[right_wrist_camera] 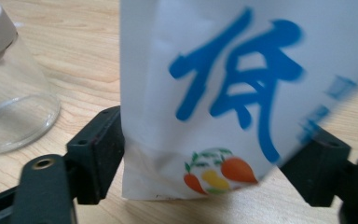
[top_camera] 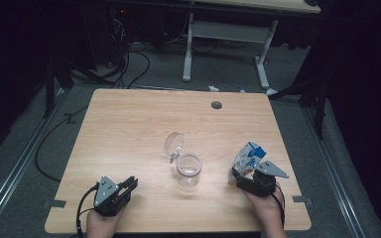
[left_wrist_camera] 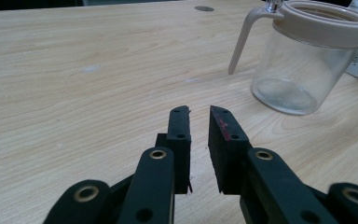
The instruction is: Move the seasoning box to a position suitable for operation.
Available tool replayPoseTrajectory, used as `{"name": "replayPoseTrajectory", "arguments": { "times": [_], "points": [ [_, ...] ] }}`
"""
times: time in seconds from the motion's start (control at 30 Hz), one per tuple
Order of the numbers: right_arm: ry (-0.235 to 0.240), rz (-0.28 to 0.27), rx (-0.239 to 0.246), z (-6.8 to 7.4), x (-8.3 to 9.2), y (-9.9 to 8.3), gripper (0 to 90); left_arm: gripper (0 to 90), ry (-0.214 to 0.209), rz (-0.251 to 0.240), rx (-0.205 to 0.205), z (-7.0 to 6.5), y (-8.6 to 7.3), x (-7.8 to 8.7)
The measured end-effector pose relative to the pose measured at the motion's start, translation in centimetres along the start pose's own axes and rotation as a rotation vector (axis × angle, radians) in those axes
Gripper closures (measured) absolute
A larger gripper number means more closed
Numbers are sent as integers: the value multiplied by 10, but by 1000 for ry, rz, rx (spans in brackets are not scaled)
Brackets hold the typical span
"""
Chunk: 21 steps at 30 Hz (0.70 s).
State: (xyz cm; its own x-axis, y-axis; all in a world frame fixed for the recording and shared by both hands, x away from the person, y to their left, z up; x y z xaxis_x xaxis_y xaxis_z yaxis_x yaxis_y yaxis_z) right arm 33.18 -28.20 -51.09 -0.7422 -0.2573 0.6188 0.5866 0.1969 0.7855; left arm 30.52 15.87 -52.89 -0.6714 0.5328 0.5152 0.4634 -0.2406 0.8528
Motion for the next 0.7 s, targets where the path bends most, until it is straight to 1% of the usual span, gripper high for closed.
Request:
{"name": "replayPoseTrajectory", "arguments": {
  "times": [0.03,0.1,0.27,0.43,0.53,0.63,0.7],
  "points": [
    [-2,1,-8,0,1,0,198,789,-1,0,-1,0,0,0],
    [-8,5,-10,1,3,-2,197,789,1,0,-4,-1,1,-1],
    [-29,5,-26,2,7,-5,202,788,-20,-1,-11,-3,4,-5],
    [-43,19,-51,0,11,-8,197,789,-29,-4,-15,-5,6,-8],
    [-43,21,-51,-1,12,-9,195,789,-32,-4,-16,-6,7,-9],
    [-38,12,-36,1,12,-8,238,789,-31,-2,-18,-6,7,-9],
    [-39,1,-28,3,12,-6,251,789,-29,-4,-15,-6,6,-9]
  ]
}}
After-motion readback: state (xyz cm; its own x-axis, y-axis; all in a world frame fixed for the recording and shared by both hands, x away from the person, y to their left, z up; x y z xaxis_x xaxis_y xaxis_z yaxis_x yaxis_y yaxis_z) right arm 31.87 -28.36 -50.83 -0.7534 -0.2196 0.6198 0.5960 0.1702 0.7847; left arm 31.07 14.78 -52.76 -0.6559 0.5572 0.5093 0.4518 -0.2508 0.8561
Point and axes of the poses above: each handheld gripper's, and its own axes: x roughly backward along the jaws, y roughly out of its top, z roughly to its left, the point moved 2 cm from there along -x, roughly forward along the jaws, and after that the axes turned 8 degrees about z, right-handed, at the moved point
